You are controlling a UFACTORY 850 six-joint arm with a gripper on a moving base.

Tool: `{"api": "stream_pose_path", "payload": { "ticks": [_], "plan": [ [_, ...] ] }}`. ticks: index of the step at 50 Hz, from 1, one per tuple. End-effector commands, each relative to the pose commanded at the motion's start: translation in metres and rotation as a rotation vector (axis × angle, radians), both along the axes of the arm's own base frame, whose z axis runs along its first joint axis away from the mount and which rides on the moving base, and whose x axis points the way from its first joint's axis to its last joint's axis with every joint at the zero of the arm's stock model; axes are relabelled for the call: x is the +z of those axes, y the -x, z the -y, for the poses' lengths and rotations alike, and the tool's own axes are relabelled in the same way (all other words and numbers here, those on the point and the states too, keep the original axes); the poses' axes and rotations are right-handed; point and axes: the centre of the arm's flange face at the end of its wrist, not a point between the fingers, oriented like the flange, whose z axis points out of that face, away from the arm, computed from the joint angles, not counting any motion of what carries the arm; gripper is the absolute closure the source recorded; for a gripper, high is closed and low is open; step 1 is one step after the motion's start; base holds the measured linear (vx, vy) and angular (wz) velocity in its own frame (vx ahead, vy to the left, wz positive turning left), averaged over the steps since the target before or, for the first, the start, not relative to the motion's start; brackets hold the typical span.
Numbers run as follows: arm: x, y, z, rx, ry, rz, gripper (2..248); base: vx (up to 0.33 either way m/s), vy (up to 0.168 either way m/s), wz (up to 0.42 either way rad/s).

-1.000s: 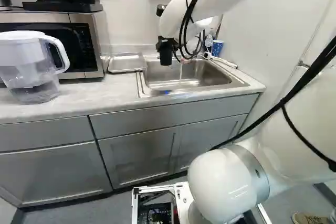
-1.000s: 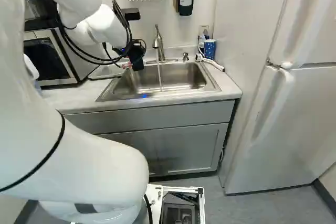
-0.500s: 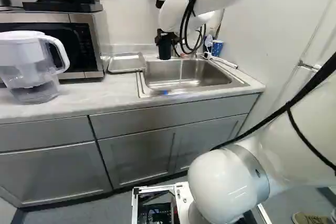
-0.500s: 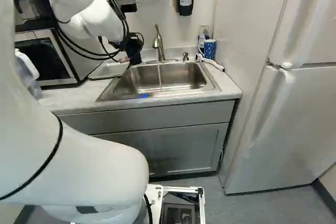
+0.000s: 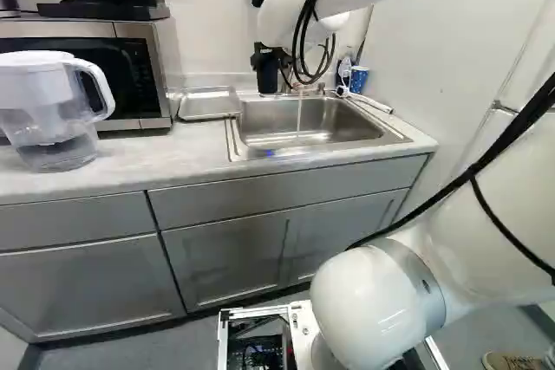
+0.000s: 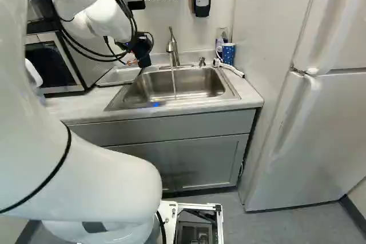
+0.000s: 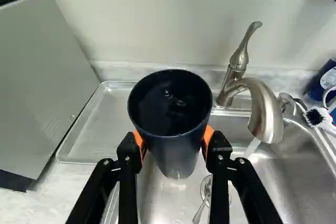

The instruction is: Rinse the cup and place it in the tray

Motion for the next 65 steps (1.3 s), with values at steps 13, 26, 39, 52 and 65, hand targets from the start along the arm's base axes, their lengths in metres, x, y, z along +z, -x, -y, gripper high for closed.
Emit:
{"api": "stream_pose_path", "payload": {
  "ticks": [13,26,39,52,65],
  "plan": [
    [0.0000,0.0000,0.0000,-0.001,-0.002,0.000,127,0.000,0.000,0.000],
    [0.0000,0.0000,0.0000,-0.050,-0.093,-0.020,127,0.000,0.000,0.000],
    [0.0000,0.0000,0.0000,-0.113,-0.209,-0.045,127,0.000,0.000,0.000],
    [0.0000,0.0000,0.0000,-0.176,-0.327,-0.071,127,0.000,0.000,0.000],
    [0.0000,0.0000,0.0000,-0.240,-0.445,-0.097,127,0.000,0.000,0.000]
  ]
}}
